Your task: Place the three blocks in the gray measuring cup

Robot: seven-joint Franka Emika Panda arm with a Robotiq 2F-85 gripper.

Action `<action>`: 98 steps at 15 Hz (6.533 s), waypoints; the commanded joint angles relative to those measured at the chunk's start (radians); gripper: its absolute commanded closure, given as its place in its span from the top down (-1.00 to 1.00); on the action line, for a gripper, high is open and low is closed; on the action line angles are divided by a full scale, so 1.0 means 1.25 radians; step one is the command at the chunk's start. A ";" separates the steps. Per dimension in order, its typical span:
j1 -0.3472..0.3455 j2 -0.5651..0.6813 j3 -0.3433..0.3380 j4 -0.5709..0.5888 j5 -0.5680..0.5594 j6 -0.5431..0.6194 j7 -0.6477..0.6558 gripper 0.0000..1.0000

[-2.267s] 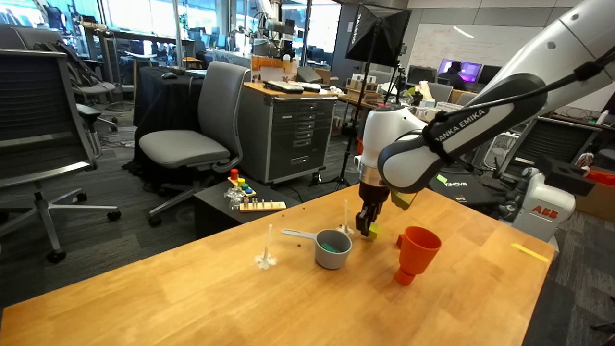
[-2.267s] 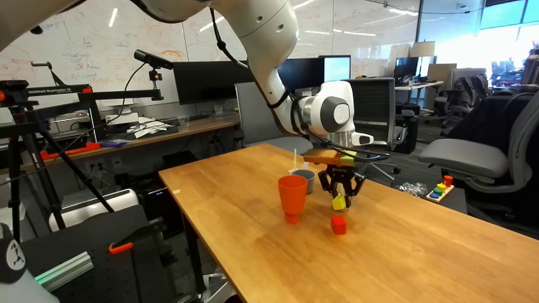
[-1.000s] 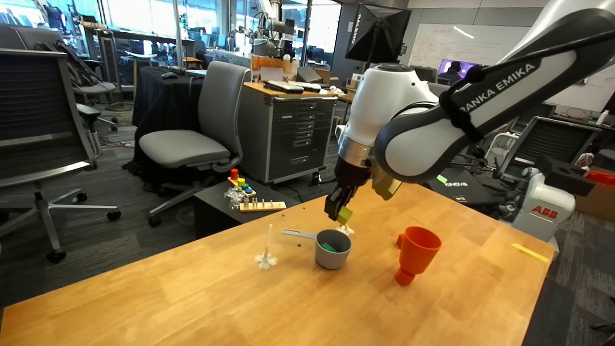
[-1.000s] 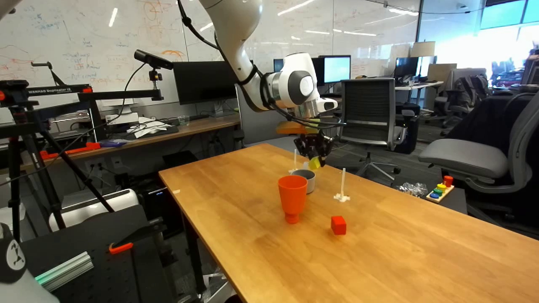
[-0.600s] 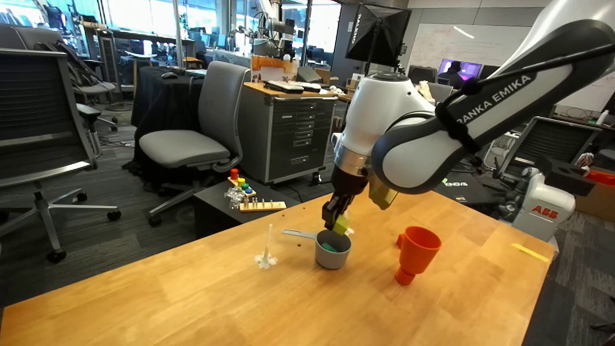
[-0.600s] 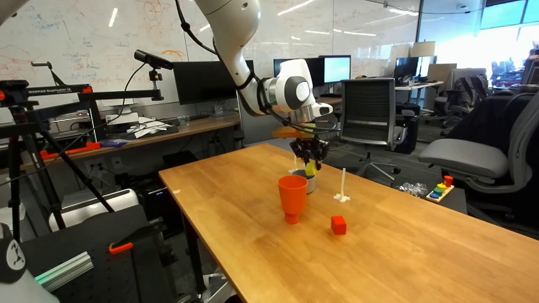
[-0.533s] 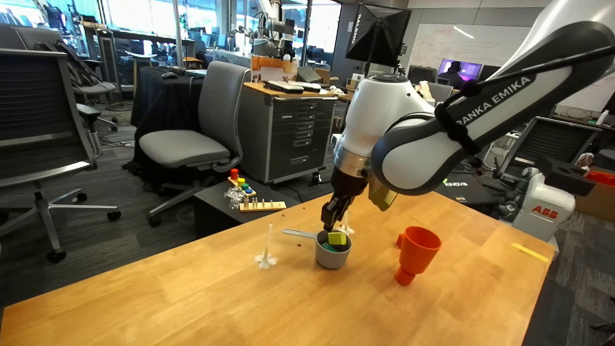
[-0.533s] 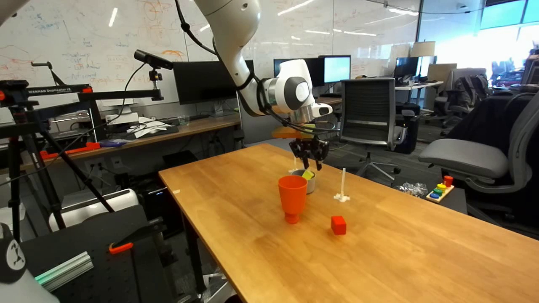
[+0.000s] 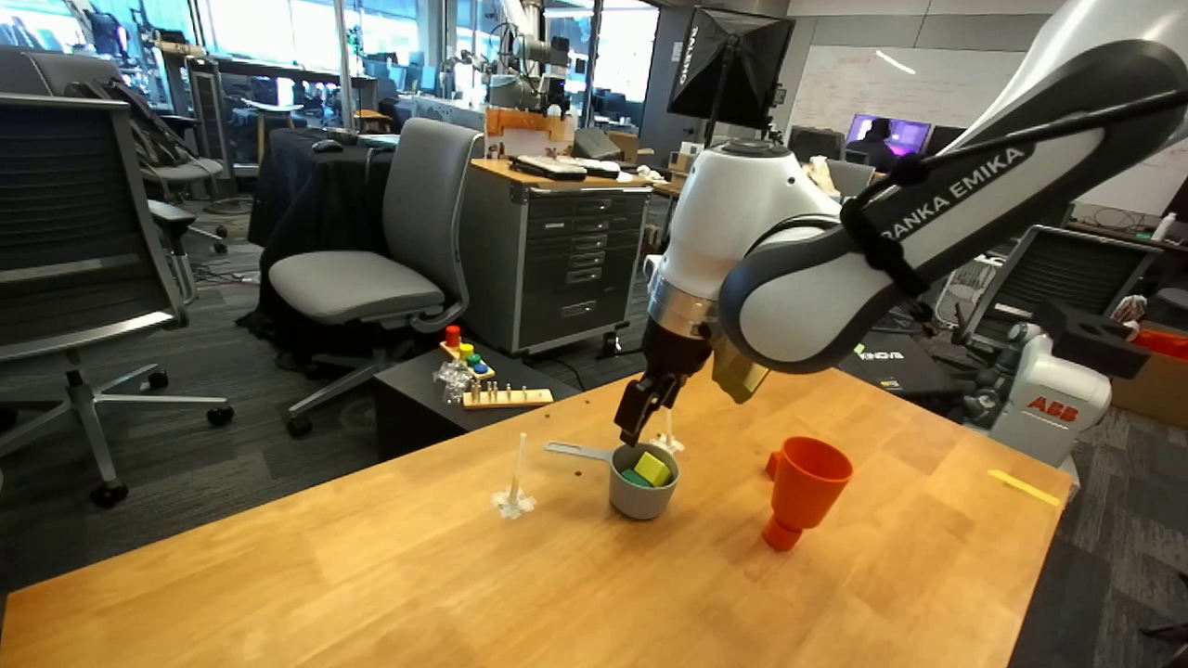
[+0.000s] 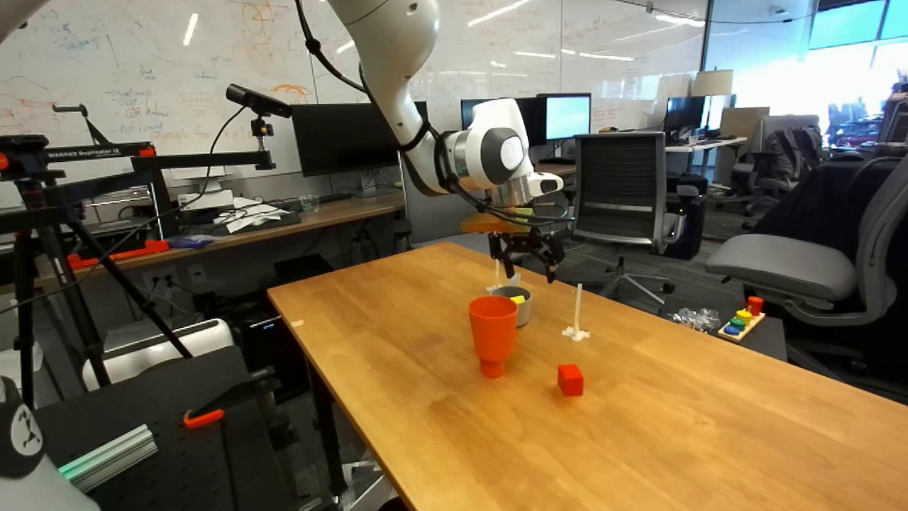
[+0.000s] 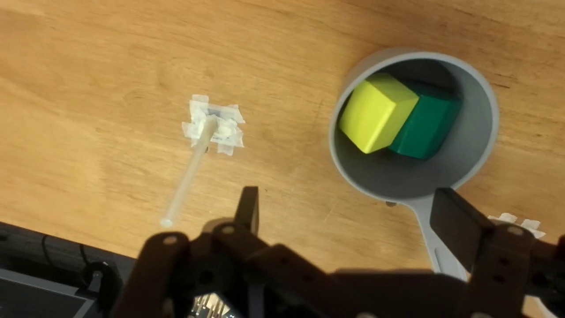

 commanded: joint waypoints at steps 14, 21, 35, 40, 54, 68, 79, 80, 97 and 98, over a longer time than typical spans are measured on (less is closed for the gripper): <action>0.017 -0.089 -0.194 -0.193 -0.031 0.061 0.259 1.00; 0.008 -0.076 -0.198 -0.269 0.086 0.159 0.399 1.00; -0.007 -0.045 -0.155 -0.332 0.251 0.256 0.399 1.00; 0.001 -0.034 -0.162 -0.328 0.253 0.259 0.394 0.16; 0.018 -0.028 -0.175 -0.321 0.245 0.258 0.390 -0.72; 0.152 -0.086 -0.286 -0.329 0.198 0.240 0.408 -0.72; 0.203 -0.092 -0.255 -0.250 0.131 0.182 0.375 -0.72; 0.213 -0.091 -0.253 -0.237 0.118 0.169 0.376 -0.72; 0.189 -0.015 -0.171 -0.045 0.006 -0.012 0.327 -0.72; 0.188 -0.006 -0.166 -0.034 0.004 -0.021 0.326 -0.72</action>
